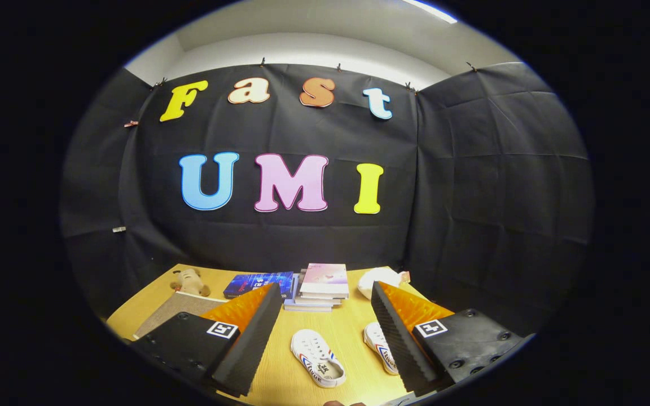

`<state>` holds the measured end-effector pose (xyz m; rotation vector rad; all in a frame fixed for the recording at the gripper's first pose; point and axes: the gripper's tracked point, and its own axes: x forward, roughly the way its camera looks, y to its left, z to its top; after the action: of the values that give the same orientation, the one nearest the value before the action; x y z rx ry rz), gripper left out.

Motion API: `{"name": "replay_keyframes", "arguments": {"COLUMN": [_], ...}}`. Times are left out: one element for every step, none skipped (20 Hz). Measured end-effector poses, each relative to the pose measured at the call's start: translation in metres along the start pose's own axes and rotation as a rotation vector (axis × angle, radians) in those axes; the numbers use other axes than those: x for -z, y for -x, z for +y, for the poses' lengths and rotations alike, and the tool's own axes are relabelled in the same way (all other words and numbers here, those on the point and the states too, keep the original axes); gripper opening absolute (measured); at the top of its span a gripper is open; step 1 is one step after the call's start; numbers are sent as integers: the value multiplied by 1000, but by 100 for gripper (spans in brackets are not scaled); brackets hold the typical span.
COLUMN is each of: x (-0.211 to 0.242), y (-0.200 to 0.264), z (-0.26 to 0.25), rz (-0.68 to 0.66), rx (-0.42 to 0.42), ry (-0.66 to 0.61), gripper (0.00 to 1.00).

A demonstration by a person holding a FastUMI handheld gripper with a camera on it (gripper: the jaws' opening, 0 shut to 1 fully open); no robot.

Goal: Open the storage box then place both shoes into the box .Put the left shoe in first, then the right shoe, with the right side of both shoes facing outward in a uniform manner.

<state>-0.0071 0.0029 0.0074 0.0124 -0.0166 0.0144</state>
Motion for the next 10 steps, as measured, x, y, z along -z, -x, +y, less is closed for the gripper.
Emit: {"name": "replay_keyframes", "arguments": {"x": [1,3,3,4,5,6,9,11,14,18], "y": [1,2,2,2,2,1,1,0,-1,-2], "z": [1,1,1,0,0,1,1,1,1,1], "rz": [5,8,10,12,17,23,31,40,50,61], "rx": [-4,-7,-9,-10,-14,-19,-24,-28,-33,-40], "ry": [-1,-2,-3,-5,-8,-13,-20,-27,-32,-37], "gripper": [98,98,98,98,98,98,98,98,98,98]}}
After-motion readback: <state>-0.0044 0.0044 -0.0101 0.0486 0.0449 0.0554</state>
